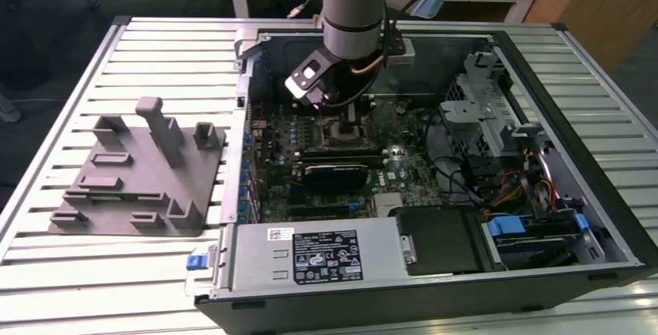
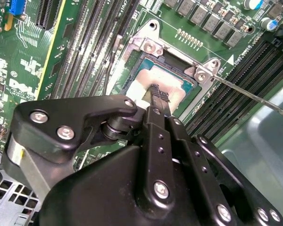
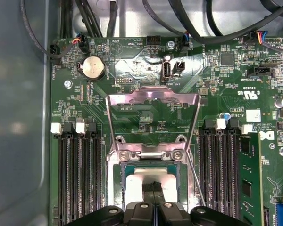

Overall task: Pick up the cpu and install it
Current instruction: 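Place the cpu into insertion slot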

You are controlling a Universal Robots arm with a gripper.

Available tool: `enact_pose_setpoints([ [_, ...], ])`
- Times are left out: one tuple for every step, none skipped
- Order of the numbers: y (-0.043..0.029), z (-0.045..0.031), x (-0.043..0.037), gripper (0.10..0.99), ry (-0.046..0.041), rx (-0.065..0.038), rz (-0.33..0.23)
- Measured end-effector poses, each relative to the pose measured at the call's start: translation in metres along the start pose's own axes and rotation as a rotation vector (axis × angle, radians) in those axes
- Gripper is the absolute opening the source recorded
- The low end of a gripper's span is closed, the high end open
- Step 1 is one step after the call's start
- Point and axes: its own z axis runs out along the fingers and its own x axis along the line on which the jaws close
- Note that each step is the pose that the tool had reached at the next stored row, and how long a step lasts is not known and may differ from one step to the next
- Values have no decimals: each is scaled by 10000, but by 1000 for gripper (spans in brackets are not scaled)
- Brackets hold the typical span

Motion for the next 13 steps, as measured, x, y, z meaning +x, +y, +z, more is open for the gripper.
enact_pose_setpoints([
  [0,-23,-2,106,-16,10,-1],
  [0,-51,-3,106,-22,13,-1],
  [2,-78,-2,106,-17,10,-1],
  [3,-112,-2,106,-22,13,-1],
  [5,-147,-2,106,-21,12,-1],
  [7,-186,-2,106,-21,11,-2],
  [9,-230,-1,106,-21,9,-1],
  [11,-267,-1,106,-23,7,-2],
  [14,-311,0,106,-20,1,-3],
  [15,-349,0,106,-22,-1,-2],
  [17,-384,1,106,-21,-5,-2],
  [18,-414,1,106,-22,-8,-1],
  [20,-440,2,106,-22,-11,-2],
])
